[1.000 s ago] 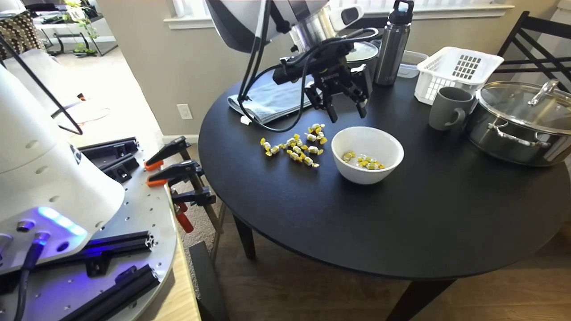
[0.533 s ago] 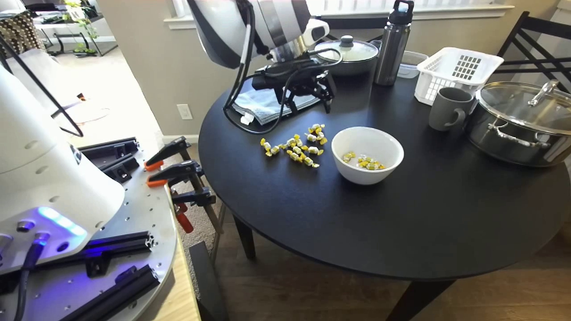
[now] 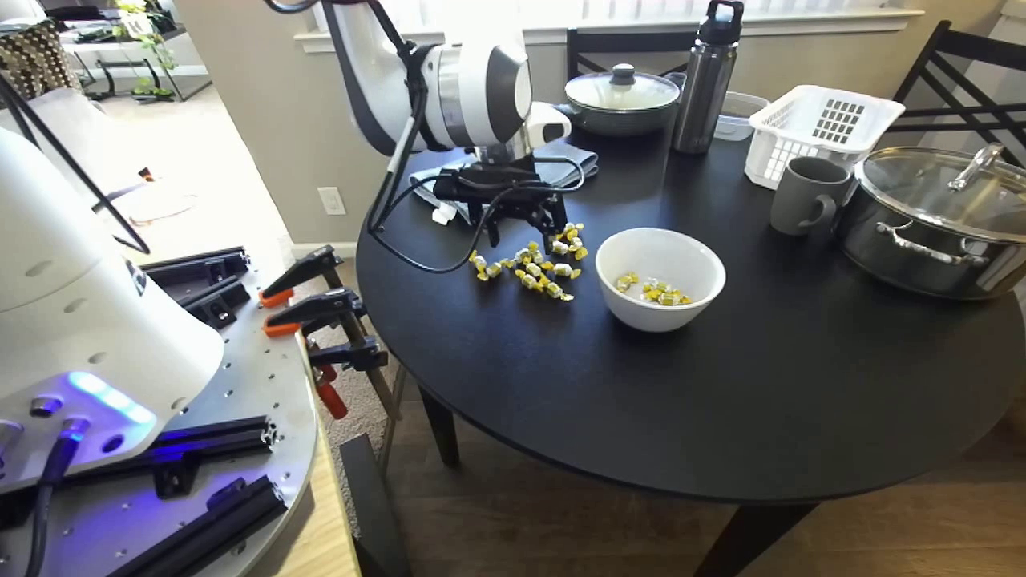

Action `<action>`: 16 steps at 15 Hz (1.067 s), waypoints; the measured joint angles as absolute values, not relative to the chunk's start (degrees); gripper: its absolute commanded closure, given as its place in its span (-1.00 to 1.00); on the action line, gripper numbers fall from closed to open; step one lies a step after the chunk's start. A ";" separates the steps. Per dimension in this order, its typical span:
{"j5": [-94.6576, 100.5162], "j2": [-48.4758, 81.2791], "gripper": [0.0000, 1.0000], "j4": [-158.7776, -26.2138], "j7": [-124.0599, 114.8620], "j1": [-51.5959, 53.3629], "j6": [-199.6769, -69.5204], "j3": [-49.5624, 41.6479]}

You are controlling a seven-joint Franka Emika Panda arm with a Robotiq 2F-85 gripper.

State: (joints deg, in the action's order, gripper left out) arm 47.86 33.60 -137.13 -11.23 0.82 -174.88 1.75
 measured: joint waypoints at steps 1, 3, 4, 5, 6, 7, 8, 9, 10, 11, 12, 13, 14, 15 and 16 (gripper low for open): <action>44.33 33.68 -1.00 -137.05 -8.51 0.17 -173.43 2.80; 38.14 33.64 -1.00 -136.45 -3.86 -0.41 -170.96 4.05; 35.48 33.63 -1.00 -135.98 -1.87 -0.41 -170.15 4.33; 33.22 33.63 -1.00 -135.51 -0.11 -0.38 -169.53 4.46; 31.22 33.63 -1.00 -135.06 1.37 -0.31 -168.97 4.48; 29.35 33.63 -1.00 -134.66 2.69 -0.24 -168.47 4.48; 27.62 33.64 -0.90 -134.30 3.91 -0.18 -167.96 4.47; 26.22 33.64 -0.71 -134.04 4.89 -0.14 -167.41 4.47; 25.03 33.66 -0.41 -133.82 5.73 -0.09 -166.76 4.47; 24.06 33.70 -0.39 -133.67 6.53 -0.06 -166.19 4.48; 23.22 33.72 -0.24 -133.63 7.33 -0.06 -165.87 4.51; 22.49 33.75 -0.11 -133.63 8.17 -0.06 -165.74 4.56; 22.03 33.78 0.05 -133.63 8.81 -0.06 -165.69 4.59; 21.80 33.81 0.16 -133.63 9.18 -0.06 -165.68 4.60; 21.73 33.82 0.28 -133.63 9.47 -0.06 -165.68 4.60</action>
